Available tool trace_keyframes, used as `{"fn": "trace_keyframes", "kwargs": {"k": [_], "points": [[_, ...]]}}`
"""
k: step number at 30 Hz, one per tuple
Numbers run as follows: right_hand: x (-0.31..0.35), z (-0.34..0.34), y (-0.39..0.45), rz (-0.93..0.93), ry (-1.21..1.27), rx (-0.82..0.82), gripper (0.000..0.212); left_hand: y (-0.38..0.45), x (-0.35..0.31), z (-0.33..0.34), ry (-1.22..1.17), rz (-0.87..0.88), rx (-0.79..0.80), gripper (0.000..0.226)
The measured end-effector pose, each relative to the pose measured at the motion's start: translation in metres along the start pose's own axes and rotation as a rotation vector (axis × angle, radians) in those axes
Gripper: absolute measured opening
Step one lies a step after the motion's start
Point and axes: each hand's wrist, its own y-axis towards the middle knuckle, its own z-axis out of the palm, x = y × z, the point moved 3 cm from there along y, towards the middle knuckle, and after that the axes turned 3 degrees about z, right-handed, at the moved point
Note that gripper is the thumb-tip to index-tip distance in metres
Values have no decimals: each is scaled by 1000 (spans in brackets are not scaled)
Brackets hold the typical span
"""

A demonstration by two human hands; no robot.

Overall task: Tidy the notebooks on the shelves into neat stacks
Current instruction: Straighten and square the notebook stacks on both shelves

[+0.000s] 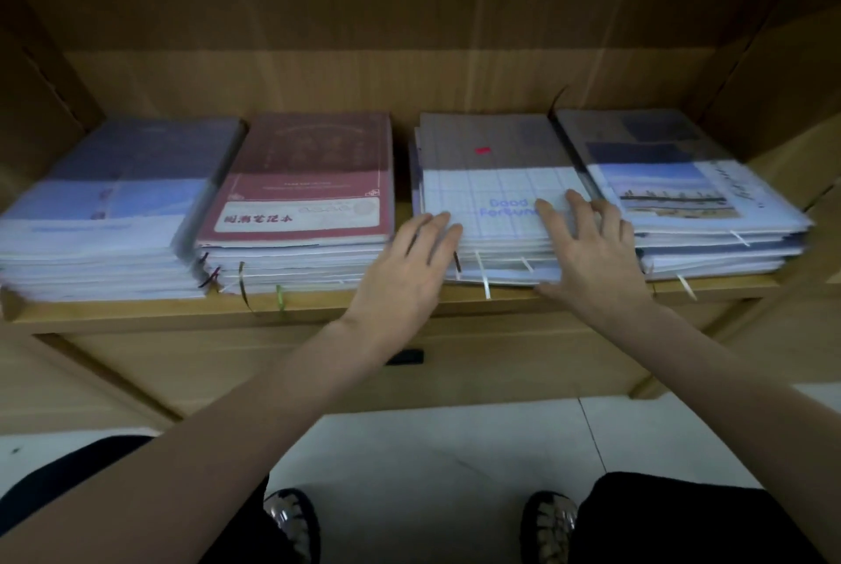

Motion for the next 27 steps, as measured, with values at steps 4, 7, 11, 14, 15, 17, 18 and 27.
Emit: {"fn": "trace_keyframes", "kwargs": {"k": [4, 7, 11, 14, 15, 17, 18, 27], "points": [[-4, -4, -3, 101, 70, 100, 105, -21, -6, -2, -421, -256, 97, 80], [-8, -13, -7, 162, 254, 78, 108, -27, -10, 1, -646, -384, 106, 83], [-23, -27, -16, 238, 390, -5, 89, -15, -8, 9, -891, -526, 164, 89], [-35, -23, -25, 226, 424, -7, 61, -6, -5, 12, -1029, -631, 205, 86], [-39, -14, -28, 263, 480, 73, 56, -5, -4, 12, -1061, -660, 215, 82], [-43, 10, -32, 325, 607, 302, 62, -4, -2, 14, -1106, -704, 228, 75], [-43, 19, -33, 326, 707, 370, 65, -4, -1, 16, -1121, -720, 232, 73], [-19, 30, -18, 614, 1482, 304, 55, -13, 4, 21, -1328, -850, 163, 59]]}}
